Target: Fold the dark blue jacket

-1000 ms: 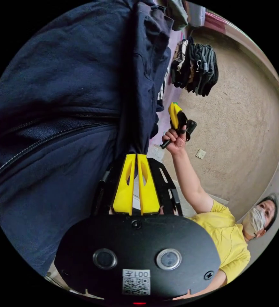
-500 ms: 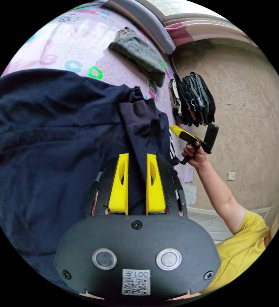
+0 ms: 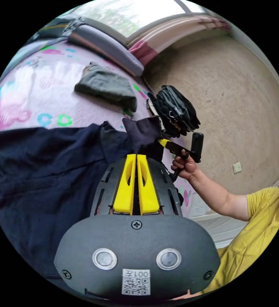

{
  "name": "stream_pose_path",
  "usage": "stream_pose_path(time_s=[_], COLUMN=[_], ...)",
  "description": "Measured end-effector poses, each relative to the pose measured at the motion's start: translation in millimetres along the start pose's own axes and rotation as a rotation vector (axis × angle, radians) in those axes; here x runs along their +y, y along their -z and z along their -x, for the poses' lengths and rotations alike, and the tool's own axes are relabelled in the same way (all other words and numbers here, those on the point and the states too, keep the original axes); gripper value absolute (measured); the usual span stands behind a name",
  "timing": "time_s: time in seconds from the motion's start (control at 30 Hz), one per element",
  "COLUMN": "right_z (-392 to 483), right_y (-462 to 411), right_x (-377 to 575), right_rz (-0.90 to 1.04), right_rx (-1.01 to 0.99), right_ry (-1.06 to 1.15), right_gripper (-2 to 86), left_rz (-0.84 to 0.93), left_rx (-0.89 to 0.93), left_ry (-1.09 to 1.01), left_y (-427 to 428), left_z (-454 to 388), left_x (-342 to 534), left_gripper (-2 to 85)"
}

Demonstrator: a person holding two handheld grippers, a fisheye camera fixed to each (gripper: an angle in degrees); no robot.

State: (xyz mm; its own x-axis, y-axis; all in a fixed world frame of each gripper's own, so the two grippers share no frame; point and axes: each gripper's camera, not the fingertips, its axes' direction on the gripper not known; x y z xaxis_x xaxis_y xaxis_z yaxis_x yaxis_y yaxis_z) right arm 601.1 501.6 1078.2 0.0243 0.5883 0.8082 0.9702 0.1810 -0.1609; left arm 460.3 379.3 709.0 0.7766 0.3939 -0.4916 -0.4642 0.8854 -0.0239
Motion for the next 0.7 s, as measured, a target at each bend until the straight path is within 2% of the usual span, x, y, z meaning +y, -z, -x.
stream_pose_path(time_s=[0.1, 0.2, 0.3, 0.4, 0.47, 0.57, 0.7], right_z=[-10, -27, -20, -5, 8, 30, 69], right_y=[11, 7, 41, 86, 117, 144, 153], right_x=[3, 7, 26, 69, 120, 191, 264], right_rz=[0.021, 0.096, 0.001, -0.074, -0.087, -0.047, 0.089], right_rx=[0.113, 0.247, 0.286, 0.196, 0.052, -0.095, -0.073], right_ry=[-0.052, -0.155, -0.161, -0.167, -0.197, -0.287, -0.367], right_gripper=[1.1, 1.4, 1.5, 1.2, 1.1, 1.4, 2.8], left_rz=[0.067, 0.192, 0.168, 0.099, 0.112, 0.219, 0.427], left_rx=[-0.023, -0.091, -0.142, -0.123, -0.064, 0.052, 0.128], left_ry=[-0.038, 0.039, 0.036, 0.021, 0.027, 0.048, 0.111], left_y=[-30, -70, -71, -49, -35, -20, -18], left_z=[-11, 4, 5, -4, -10, -22, -38], left_x=[-17, -26, -23, -8, 13, 67, 163], left_gripper=[-1.1, -1.0, -0.2, 1.7, 2.7, 3.4, 3.7])
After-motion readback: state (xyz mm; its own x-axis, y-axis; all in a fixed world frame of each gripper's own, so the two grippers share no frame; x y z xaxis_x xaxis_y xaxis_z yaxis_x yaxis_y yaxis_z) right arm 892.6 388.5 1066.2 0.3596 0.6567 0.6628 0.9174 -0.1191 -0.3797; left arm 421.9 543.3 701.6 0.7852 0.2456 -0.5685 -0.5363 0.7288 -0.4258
